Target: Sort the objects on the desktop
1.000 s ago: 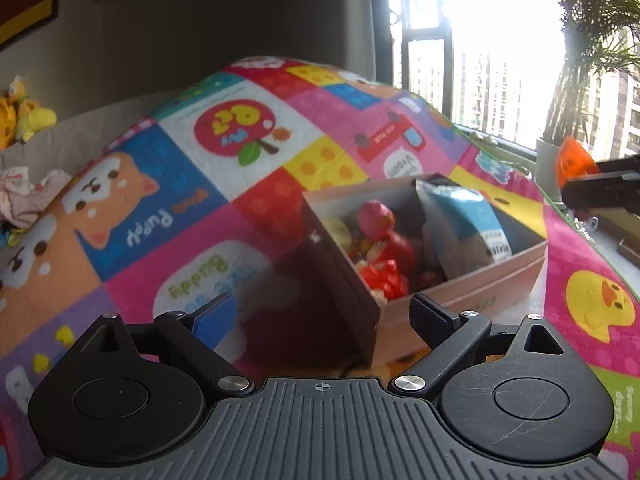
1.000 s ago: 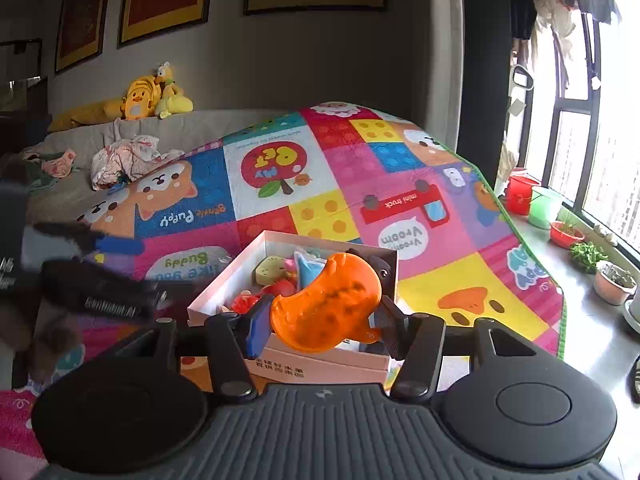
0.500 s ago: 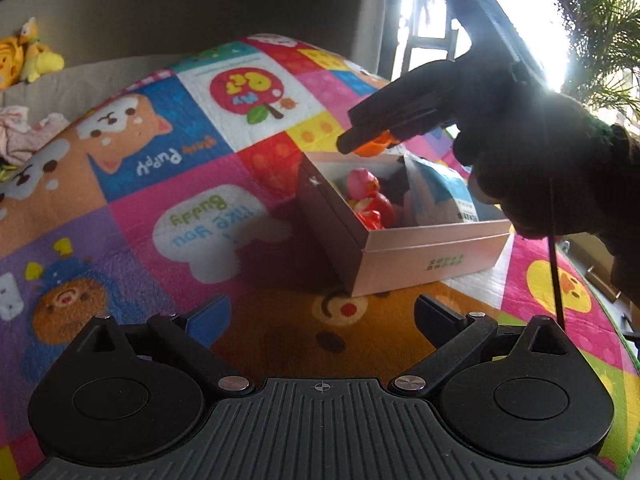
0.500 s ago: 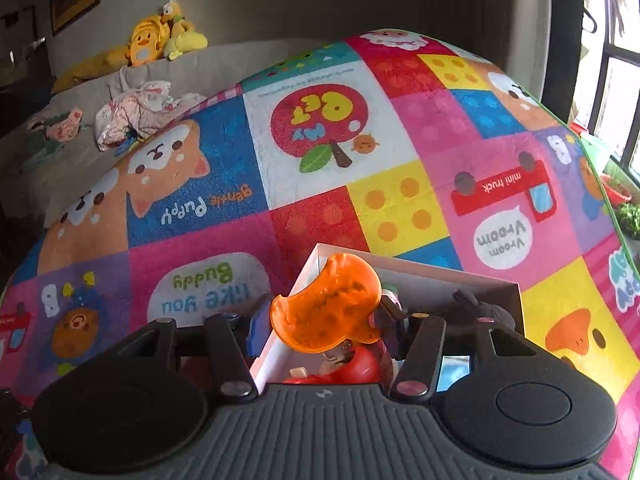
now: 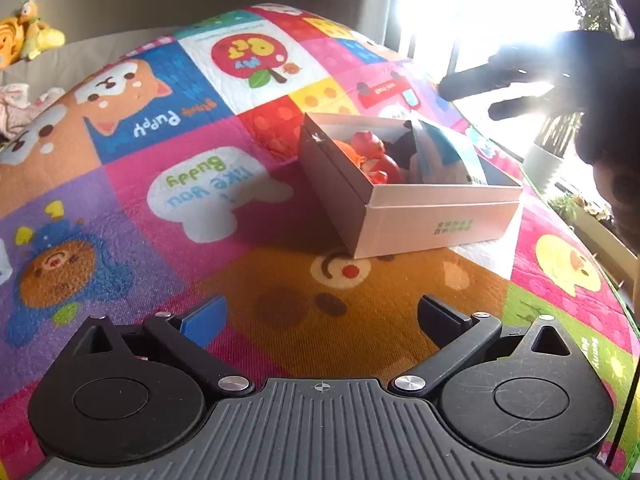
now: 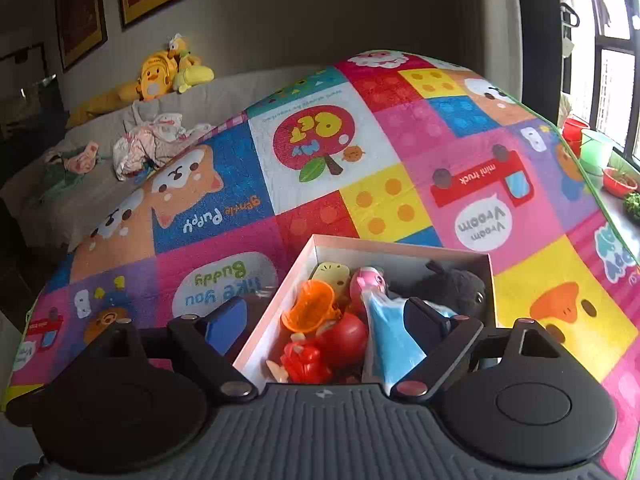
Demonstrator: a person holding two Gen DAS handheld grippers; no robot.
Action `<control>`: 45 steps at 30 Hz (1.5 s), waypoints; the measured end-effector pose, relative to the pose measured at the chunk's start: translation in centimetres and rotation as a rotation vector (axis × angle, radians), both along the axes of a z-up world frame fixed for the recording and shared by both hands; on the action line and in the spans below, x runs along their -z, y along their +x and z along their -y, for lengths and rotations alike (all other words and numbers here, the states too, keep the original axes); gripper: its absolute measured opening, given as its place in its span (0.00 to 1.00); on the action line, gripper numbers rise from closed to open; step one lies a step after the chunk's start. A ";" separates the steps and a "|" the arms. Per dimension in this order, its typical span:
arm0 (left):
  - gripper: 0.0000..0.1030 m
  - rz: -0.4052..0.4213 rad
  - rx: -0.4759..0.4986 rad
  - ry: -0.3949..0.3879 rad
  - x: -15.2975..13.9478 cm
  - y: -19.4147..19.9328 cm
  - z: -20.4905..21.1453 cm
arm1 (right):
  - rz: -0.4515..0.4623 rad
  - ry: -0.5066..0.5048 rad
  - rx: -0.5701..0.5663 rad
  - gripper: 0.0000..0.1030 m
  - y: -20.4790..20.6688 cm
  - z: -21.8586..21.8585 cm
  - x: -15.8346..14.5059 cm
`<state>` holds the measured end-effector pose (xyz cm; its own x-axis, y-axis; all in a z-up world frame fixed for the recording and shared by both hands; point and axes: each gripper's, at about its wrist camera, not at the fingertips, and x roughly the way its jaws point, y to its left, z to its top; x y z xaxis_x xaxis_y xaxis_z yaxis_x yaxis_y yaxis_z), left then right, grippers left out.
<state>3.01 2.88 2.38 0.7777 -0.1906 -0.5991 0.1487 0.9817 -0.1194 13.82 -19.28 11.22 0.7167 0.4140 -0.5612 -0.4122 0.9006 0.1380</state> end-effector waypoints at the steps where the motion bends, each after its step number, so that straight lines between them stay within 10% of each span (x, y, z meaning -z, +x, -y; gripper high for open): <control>1: 1.00 -0.007 -0.006 -0.004 0.1 0.1 0.2 | 0.008 0.007 0.020 0.92 -1.2 0.8 0.3; 14: 1.00 0.004 -0.145 0.133 2.0 0.7 3.7 | -0.120 -0.047 0.221 1.00 -8.7 3.3 10.2; 22: 1.00 -0.043 -0.156 0.135 2.8 2.9 3.7 | -0.106 -0.214 0.247 1.00 -6.7 0.4 12.0; 45: 1.00 -0.043 -0.157 0.138 2.8 2.9 3.7 | -0.051 -0.146 0.250 1.00 -7.3 1.3 12.7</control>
